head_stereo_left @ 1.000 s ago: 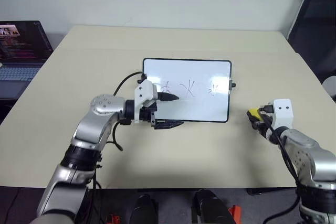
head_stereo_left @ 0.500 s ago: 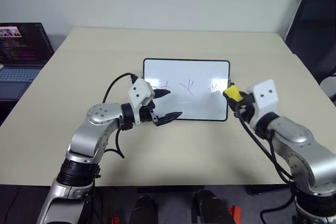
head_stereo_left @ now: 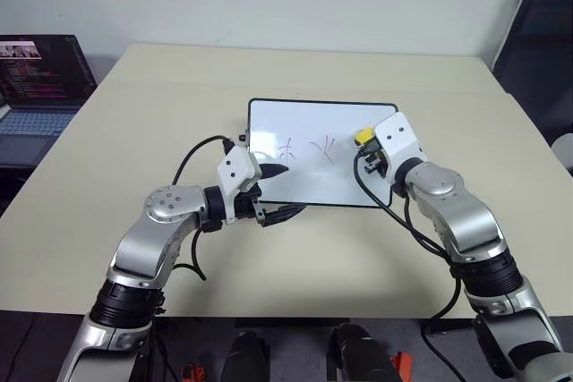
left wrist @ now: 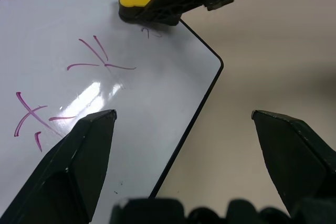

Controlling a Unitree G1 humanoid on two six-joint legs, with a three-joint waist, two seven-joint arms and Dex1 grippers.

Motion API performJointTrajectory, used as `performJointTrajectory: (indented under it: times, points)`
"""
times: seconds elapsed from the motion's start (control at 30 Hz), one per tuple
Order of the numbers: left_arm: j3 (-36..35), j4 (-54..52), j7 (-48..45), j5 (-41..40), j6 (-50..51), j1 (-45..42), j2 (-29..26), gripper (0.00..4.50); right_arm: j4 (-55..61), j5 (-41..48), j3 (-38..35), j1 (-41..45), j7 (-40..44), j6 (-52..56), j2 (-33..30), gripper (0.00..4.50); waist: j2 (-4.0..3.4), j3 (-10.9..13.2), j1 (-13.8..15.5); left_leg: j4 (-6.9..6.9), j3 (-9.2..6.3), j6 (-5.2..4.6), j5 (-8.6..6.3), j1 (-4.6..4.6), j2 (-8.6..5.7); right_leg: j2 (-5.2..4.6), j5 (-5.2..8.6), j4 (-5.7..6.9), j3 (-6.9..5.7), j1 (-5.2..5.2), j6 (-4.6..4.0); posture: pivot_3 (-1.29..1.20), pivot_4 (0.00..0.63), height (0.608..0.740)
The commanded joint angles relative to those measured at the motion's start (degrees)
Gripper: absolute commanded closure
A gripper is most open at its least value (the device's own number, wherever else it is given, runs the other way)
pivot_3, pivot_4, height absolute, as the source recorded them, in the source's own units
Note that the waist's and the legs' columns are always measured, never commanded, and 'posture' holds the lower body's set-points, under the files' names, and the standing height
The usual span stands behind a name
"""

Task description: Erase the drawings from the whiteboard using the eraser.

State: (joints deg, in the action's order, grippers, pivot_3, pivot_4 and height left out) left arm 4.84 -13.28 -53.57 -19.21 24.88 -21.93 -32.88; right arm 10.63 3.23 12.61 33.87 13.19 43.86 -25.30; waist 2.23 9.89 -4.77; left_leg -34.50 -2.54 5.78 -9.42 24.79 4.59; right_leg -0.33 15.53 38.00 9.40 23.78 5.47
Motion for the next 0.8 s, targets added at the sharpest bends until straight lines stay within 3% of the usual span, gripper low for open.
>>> performJointTrajectory:
  times: [0.03, 0.2, 0.4, 0.7, 0.8]
  points:
    - [-0.3, -2.8, -0.1, -1.0, -0.2, 0.1, -0.4, 0.00, 1.2, -1.4, 0.7, -1.3, 3.6, -0.7, -2.2, 3.16, 0.00, 0.0, 0.0, 0.00, -0.04, 0.00, 0.00, 0.00, 0.00, 0.00, 0.00, 0.00, -0.03, 0.00, 0.00, 0.00, 0.150, 0.740]
    - [-0.3, -3.1, 0.1, -1.0, 0.0, 0.1, -0.5, 0.00, 4.2, -1.9, 4.3, -2.9, 9.2, 0.9, -4.6, 3.16, 0.00, 0.0, -0.1, -0.07, -0.18, 0.00, 0.00, -0.02, 0.00, 0.00, 0.01, 0.02, -0.14, -0.08, -0.02, 0.00, 0.150, 0.740]
    - [-0.1, -3.4, -0.1, -1.1, 0.4, 0.0, -0.5, 0.00, -0.7, -7.4, 1.2, -0.1, 2.4, -2.8, -2.0, 3.16, 0.00, 0.0, -0.2, -0.31, -0.20, -0.01, 0.01, -0.02, 0.00, 0.00, -0.06, 0.06, -0.16, -0.13, -0.10, 0.00, 0.150, 0.740]
    - [0.4, -3.6, 0.0, -1.1, 0.6, -0.2, -0.4, 0.00, 3.6, -4.9, 4.0, -4.6, 13.1, 4.1, -4.3, 3.16, 0.00, 0.0, -0.2, -0.29, -0.37, -0.01, 0.01, -0.02, 0.01, 0.00, -0.05, 0.00, -0.33, -0.25, -0.09, 0.00, 0.150, 0.740]
    - [0.5, -3.6, 0.0, -1.2, 0.7, -0.3, -0.3, 0.00, 2.8, -7.3, 3.0, -4.0, 11.0, 2.9, -3.6, 3.16, 0.00, 0.0, -0.3, -0.33, -0.37, -0.01, 0.01, -0.05, 0.01, 0.00, -0.06, 0.03, -0.32, -0.27, -0.11, 0.00, 0.150, 0.740]
